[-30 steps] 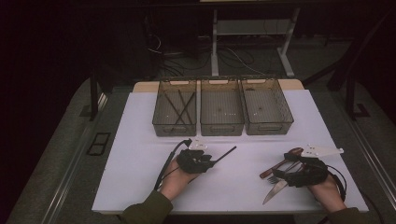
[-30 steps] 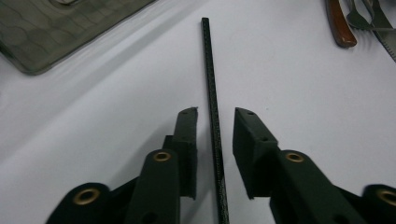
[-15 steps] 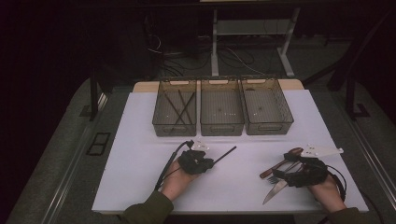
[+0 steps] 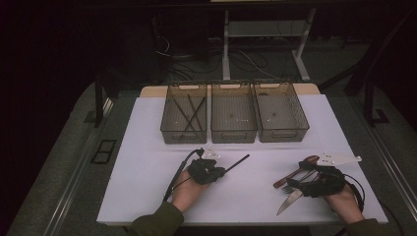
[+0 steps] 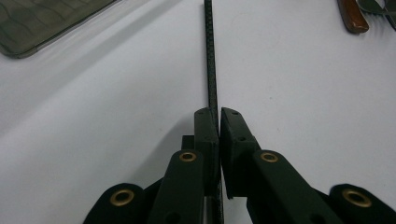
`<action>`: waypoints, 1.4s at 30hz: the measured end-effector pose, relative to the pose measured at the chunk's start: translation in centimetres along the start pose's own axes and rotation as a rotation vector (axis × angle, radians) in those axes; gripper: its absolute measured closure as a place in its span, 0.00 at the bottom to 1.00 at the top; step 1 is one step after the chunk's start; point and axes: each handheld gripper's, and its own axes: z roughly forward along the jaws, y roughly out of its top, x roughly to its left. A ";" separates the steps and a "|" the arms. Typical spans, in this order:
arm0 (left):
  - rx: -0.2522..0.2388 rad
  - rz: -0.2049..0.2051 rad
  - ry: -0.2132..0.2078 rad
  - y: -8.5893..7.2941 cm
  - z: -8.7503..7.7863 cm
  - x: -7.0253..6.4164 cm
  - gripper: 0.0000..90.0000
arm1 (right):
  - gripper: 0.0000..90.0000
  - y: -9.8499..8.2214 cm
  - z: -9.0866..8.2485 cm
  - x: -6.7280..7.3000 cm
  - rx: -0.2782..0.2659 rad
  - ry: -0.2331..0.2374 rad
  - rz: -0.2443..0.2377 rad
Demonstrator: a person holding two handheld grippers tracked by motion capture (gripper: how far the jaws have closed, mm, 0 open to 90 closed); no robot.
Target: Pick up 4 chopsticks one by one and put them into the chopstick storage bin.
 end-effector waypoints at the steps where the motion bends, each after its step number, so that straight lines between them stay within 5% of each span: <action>1: -0.005 -0.007 -0.001 0.0 0.0 0.0 0.94 | 0.16 0.0 0.0 0.0 -0.001 0.000 0.000; 18: -0.031 -0.024 -0.051 0.6 -1.2 -0.1 0.94 | 0.15 0.0 -0.1 -0.1 -0.001 -0.002 -0.002; 29: -0.044 -0.008 -0.113 1.1 -2.3 -0.1 0.94 | 0.16 0.0 -0.1 -0.1 -0.002 -0.002 -0.005; 42: -0.085 0.004 -0.133 1.7 -4.4 0.8 0.94 | 0.15 0.0 -0.1 -0.1 -0.001 -0.001 -0.004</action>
